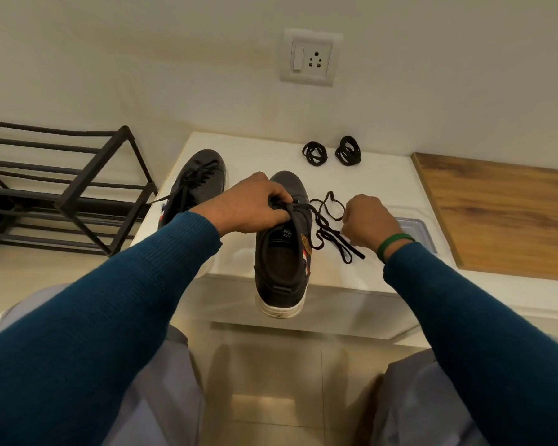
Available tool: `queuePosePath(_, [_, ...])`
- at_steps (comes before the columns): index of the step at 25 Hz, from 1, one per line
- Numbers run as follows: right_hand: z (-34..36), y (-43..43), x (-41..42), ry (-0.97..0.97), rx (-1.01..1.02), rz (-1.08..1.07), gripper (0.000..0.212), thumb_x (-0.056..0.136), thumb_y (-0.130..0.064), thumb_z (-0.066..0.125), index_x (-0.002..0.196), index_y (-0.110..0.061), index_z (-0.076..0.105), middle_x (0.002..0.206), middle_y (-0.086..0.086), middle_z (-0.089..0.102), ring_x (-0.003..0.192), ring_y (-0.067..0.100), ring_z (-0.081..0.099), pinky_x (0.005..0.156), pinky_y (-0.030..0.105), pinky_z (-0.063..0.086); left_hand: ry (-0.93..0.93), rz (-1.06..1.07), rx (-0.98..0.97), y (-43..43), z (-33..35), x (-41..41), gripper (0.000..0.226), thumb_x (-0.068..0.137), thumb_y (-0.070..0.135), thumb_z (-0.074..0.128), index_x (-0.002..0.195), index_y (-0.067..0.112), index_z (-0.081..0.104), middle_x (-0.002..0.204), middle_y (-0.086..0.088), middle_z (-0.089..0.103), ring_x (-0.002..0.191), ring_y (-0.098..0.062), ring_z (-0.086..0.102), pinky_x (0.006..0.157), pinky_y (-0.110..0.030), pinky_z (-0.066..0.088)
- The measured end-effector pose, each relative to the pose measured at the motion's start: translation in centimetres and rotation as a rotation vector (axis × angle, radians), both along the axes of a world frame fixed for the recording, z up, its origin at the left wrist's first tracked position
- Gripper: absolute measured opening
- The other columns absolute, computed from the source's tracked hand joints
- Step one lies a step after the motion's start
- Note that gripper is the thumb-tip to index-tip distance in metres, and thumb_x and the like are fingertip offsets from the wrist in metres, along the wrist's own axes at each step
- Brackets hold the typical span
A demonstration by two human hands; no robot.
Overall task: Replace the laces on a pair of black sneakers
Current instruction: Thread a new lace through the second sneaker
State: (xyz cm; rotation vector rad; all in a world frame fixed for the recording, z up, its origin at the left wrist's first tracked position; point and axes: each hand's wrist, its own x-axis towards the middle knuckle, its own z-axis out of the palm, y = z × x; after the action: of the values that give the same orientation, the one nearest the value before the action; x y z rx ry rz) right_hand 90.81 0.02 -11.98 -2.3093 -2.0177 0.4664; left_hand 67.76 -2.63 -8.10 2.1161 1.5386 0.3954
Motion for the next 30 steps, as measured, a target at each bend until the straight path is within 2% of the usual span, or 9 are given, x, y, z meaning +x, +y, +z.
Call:
queuePosePath(7, [0.5,-0.3,-0.3,-0.122,0.111,0.174,0.017,0.095,-0.011,0.057,0.111,-0.01,0.055,0.094,0.006,0.056,0.084,0.021,0.056,0.07,0.032,0.046,0.061,-0.007,-0.081,-0.7,0.7,0.0,0.056,0.081,0.052,0.07,0.13,0.028,0.059,0.124,0.002,0.046,0.101,-0.014,0.054,0.069,-0.013,0.039])
queuePosePath(8, [1.6,0.1,-0.2,-0.005,0.174,0.145,0.017,0.094,-0.01,0.056,0.111,-0.013,0.055,0.094,0.005,0.059,0.082,0.021,0.058,0.068,0.033,0.048,0.085,0.005,-0.079,-0.8,0.9,0.0,0.056,0.081,0.052,0.071,0.127,0.023,0.06,0.123,-0.001,0.053,0.102,-0.018,0.057,0.072,-0.02,0.047])
queuePosePath(10, [3.9,0.5,0.1,0.495,0.215,0.043,0.018,0.092,-0.009,0.057,0.108,-0.015,0.059,0.084,0.006,0.068,0.072,0.019,0.064,0.059,0.031,0.052,0.106,0.045,-0.103,-1.0,1.4,-0.1,0.048,0.083,0.048,0.069,0.112,0.01,0.067,0.112,-0.013,0.068,0.093,-0.023,0.065,0.082,-0.039,0.057])
queuePosePath(13, [6.4,-0.2,0.1,1.251,0.114,-0.022,0.019,0.095,-0.009,0.055,0.11,-0.006,0.066,0.084,0.013,0.074,0.075,0.026,0.072,0.064,0.032,0.059,0.035,0.098,-0.183,-1.2,2.2,-0.6,0.041,0.087,0.04,0.062,0.096,0.001,0.073,0.093,-0.014,0.075,0.079,-0.026,0.07,0.082,-0.042,0.059])
queuePosePath(15, [6.8,-0.6,-0.4,1.393,0.006,0.0,0.022,0.098,-0.01,0.056,0.116,-0.002,0.064,0.101,0.014,0.076,0.093,0.027,0.075,0.077,0.034,0.061,-0.02,0.116,-0.223,-1.4,2.2,-0.9,0.035,0.092,0.033,0.057,0.097,0.003,0.075,0.09,-0.011,0.076,0.084,-0.024,0.074,0.084,-0.043,0.06])
queuePosePath(18, [6.0,-1.3,-2.4,0.98,0.058,0.149,0.016,0.098,-0.012,0.06,0.11,-0.004,0.068,0.089,0.007,0.077,0.082,0.017,0.074,0.073,0.03,0.06,-0.131,0.134,-0.321,-1.1,1.9,-1.1,0.031,0.098,0.019,0.051,0.102,-0.002,0.073,0.098,-0.017,0.074,0.089,-0.025,0.074,0.087,-0.044,0.06])
queuePosePath(21, [4.9,-2.6,-5.3,0.542,0.288,0.318,0.007,0.095,-0.023,0.066,0.089,-0.024,0.069,0.083,-0.016,0.065,0.078,0.001,0.06,0.07,0.014,0.043,-0.232,0.164,-0.445,-0.6,1.8,-1.5,0.022,0.097,0.006,0.054,0.104,-0.001,0.073,0.105,-0.016,0.073,0.097,-0.026,0.073,0.088,-0.04,0.06])
queuePosePath(25, [4.3,-2.9,-7.5,0.368,0.237,0.425,0.016,0.097,-0.021,0.061,0.101,-0.02,0.076,0.099,-0.004,0.071,0.093,0.014,0.062,0.084,0.03,0.05,-0.359,0.228,-0.526,-0.3,1.5,-1.8,0.023,0.092,-0.004,0.056,0.103,0.004,0.074,0.101,-0.012,0.074,0.095,-0.022,0.073,0.086,-0.036,0.061])
queuePosePath(30, [4.6,-3.0,-8.7,0.139,0.25,0.532,0.014,0.097,-0.012,0.058,0.105,-0.013,0.07,0.103,0.003,0.058,0.098,0.02,0.055,0.078,0.027,0.038,-0.429,0.316,-0.561,0.2,0.7,-1.8,0.021,0.096,0.001,0.054,0.107,0.001,0.072,0.104,-0.017,0.074,0.095,-0.025,0.074,0.087,-0.041,0.061])
